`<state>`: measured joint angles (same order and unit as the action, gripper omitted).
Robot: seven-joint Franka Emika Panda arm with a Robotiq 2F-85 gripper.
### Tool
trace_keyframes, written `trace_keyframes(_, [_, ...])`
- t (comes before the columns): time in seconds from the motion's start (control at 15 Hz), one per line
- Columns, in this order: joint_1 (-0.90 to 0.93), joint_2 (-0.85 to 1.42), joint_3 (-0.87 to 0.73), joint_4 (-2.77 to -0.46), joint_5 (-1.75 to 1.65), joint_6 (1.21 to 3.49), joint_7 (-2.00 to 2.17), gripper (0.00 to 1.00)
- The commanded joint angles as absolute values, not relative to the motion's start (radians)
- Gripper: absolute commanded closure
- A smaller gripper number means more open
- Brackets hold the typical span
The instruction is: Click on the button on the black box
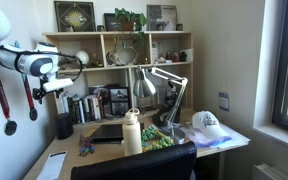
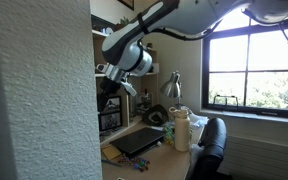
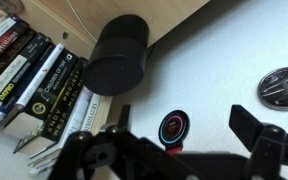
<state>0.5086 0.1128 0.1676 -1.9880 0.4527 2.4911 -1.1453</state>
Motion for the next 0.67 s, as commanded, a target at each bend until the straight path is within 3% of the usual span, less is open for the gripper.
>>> trace_keyframes(0.0, [0.408, 0.289, 0.283, -1.804, 0.441, 2.464, -1.176, 0.26])
trace_keyframes(0.13, [0.378, 0.358, 0.331, -1.738, 0.404, 2.459, -1.154, 0.28])
trace_keyframes(0.6, [0.374, 0.497, 0.385, -1.599, 0.22, 2.444, -1.079, 0.82])
